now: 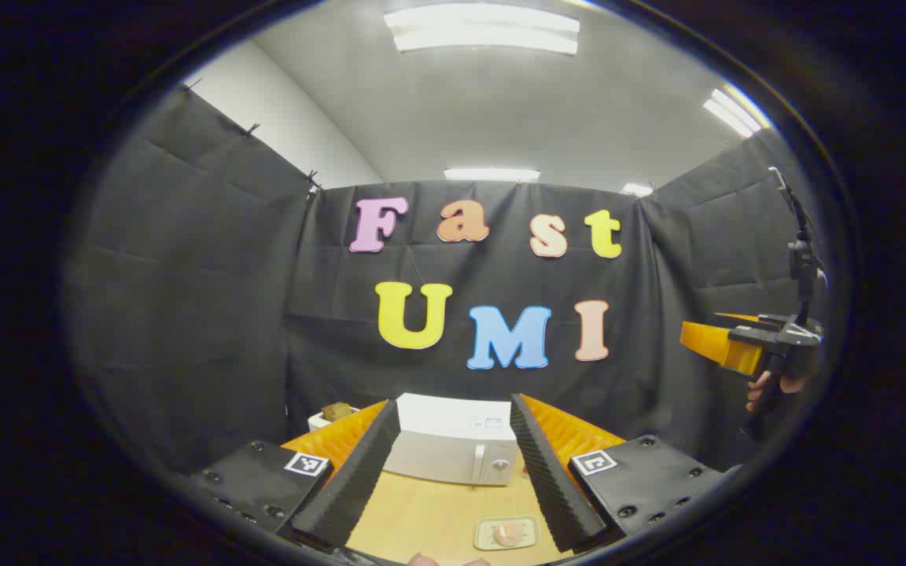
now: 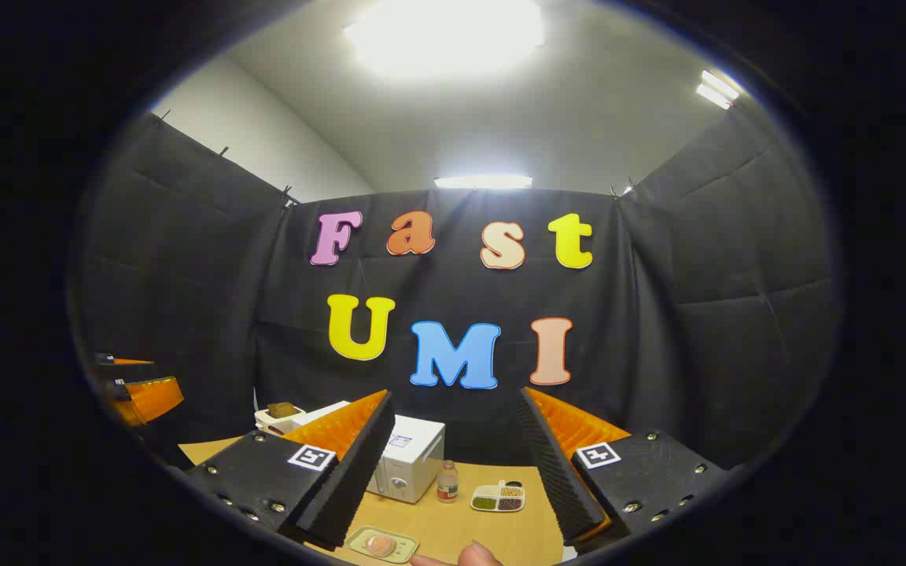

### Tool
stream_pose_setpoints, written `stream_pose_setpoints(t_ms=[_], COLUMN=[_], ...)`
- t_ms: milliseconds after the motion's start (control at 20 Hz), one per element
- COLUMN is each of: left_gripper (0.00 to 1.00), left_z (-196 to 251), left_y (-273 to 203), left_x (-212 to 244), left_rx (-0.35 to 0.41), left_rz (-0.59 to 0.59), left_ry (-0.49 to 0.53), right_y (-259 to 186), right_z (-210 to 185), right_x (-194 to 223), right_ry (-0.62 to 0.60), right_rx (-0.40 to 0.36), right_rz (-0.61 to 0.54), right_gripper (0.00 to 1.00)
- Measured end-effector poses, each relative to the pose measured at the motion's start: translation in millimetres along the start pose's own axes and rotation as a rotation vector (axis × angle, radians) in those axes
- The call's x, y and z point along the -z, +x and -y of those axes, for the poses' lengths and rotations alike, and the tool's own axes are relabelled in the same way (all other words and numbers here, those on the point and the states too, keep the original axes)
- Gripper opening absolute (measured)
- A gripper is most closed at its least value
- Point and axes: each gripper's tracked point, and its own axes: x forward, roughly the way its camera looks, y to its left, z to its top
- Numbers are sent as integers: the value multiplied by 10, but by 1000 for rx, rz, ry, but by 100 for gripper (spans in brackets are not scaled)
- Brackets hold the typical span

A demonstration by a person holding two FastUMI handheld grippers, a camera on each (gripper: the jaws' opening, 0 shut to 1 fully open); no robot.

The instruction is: Open the microwave oven with the left hand, put the food in, and close the microwave oven.

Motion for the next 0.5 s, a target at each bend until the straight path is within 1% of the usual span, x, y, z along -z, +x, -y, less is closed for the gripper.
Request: stream_pose_setpoints(t_ms=[100,200,250,300,350,400,450,500], left_gripper=[94,94,96,94,93,96,93,94], left_z=[109,226,289,390,499,607,709,815], left_y=[32,52,51,55,69,101,141,172], left_x=[7,-23,-68,-95,-81,-22,22,49], left_rx=[3,-13,-23,-27,-26,-25,-24,-25], left_rz=[-6,-11,2,5,-1,-11,-26,-32], left_ry=[4,20,30,37,43,47,51,53], right_y=[-3,-3,-6,13,32,47,53,61], right_z=[97,143,204,309,437,503,540,617], right_x=[22,19,4,-36,-30,-10,20,37], right_ry=[13,29,29,26,27,35,48,59], right_rx=[1,-23,-32,-27,-20,-24,-35,-41], right_rz=[-2,-8,-2,16,23,20,14,9], right_gripper=[96,95,95,96,95,95,95,95])
